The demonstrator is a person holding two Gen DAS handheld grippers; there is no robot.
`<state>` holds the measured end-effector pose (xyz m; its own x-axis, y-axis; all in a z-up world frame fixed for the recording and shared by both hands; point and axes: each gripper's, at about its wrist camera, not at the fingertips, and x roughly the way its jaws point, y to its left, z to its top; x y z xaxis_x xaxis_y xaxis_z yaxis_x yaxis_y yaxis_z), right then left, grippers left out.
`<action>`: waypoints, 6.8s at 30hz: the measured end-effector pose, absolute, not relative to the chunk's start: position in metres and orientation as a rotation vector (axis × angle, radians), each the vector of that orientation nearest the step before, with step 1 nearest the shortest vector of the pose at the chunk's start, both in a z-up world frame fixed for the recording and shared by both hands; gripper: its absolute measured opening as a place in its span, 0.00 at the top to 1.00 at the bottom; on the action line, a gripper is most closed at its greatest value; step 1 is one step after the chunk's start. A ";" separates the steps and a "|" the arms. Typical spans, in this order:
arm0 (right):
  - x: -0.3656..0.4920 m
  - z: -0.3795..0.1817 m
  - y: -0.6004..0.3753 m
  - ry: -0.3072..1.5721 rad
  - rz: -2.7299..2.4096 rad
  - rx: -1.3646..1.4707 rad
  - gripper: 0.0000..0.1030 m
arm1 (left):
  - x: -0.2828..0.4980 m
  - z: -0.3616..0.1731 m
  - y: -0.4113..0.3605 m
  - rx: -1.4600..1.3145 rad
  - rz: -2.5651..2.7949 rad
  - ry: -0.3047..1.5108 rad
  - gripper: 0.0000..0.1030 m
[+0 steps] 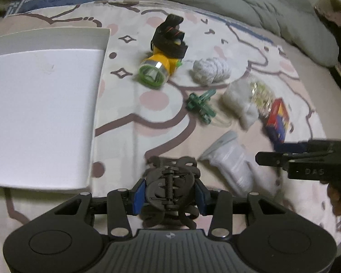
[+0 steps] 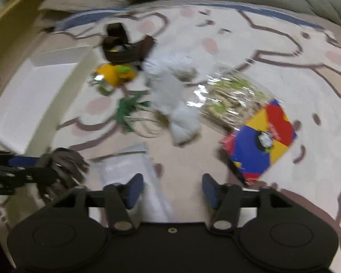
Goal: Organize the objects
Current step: 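Carry the claw clip with the left gripper while the right gripper carries the packet to the tray, then open the right gripper to drop the packet while the left gripper lowers the claw clip into the tray, then withdraw both tools from the tray back toward the remaining objects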
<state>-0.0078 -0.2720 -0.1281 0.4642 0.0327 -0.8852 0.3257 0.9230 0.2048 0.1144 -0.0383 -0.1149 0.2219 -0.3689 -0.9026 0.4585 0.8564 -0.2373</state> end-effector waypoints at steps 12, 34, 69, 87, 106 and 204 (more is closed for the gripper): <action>0.007 -0.160 -0.212 1.255 -0.023 0.072 0.33 | 0.115 -0.116 -0.029 0.058 -0.587 1.220 0.56; 0.015 -0.078 -0.232 0.909 -0.268 0.320 0.48 | 0.151 -0.042 0.010 -0.077 -0.571 0.949 0.56; 0.186 -0.083 -0.079 0.882 -0.212 0.420 0.47 | 0.247 -0.064 0.199 0.006 -0.281 0.881 0.56; 0.237 -0.130 0.004 0.952 -0.074 0.529 0.27 | 0.251 -0.087 0.229 0.118 -0.238 0.934 0.56; 0.233 -0.137 0.018 0.984 -0.097 0.569 0.60 | 0.254 -0.086 0.234 0.058 -0.214 0.952 0.56; 0.018 -0.011 -0.193 0.708 -0.398 0.196 0.00 | 0.132 0.010 0.053 0.240 -0.357 0.732 0.00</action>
